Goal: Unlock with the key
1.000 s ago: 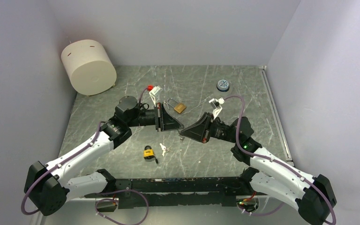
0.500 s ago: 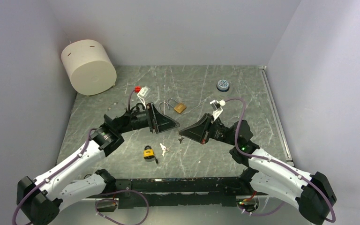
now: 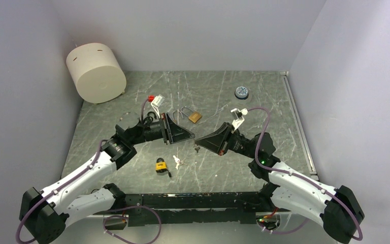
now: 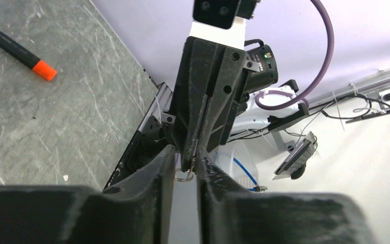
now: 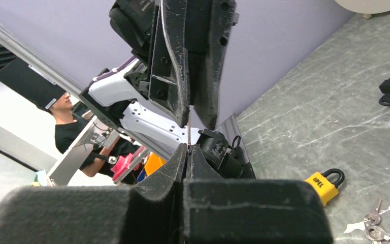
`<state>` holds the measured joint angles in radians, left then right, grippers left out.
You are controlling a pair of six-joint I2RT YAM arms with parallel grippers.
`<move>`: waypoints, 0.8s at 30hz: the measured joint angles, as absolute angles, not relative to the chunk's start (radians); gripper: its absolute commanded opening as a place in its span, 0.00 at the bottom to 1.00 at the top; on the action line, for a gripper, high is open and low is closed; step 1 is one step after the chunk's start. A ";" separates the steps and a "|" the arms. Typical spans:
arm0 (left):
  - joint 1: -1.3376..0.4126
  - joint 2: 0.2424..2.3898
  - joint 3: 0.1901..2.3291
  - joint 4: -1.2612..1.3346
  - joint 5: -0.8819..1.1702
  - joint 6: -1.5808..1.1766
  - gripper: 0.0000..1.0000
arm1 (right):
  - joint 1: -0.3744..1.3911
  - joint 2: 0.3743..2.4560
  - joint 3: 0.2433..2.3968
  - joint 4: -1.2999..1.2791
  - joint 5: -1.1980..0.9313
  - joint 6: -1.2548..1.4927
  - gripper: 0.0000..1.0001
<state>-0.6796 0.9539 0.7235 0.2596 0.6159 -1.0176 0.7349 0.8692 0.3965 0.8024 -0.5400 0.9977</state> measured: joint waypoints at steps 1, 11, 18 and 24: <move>-0.680 0.956 0.723 0.266 0.619 -1.021 0.12 | 0.735 0.871 0.395 0.803 -0.540 1.000 0.00; -0.680 0.973 0.723 0.311 0.650 -1.037 0.03 | 0.735 0.877 0.392 0.810 -0.533 1.006 0.20; -0.680 0.968 0.723 0.304 0.650 -1.033 0.03 | 0.735 0.846 0.372 0.813 -0.532 0.999 0.18; -0.680 0.961 0.723 0.287 0.651 -1.033 0.03 | 0.735 0.842 0.368 0.812 -0.534 0.995 0.18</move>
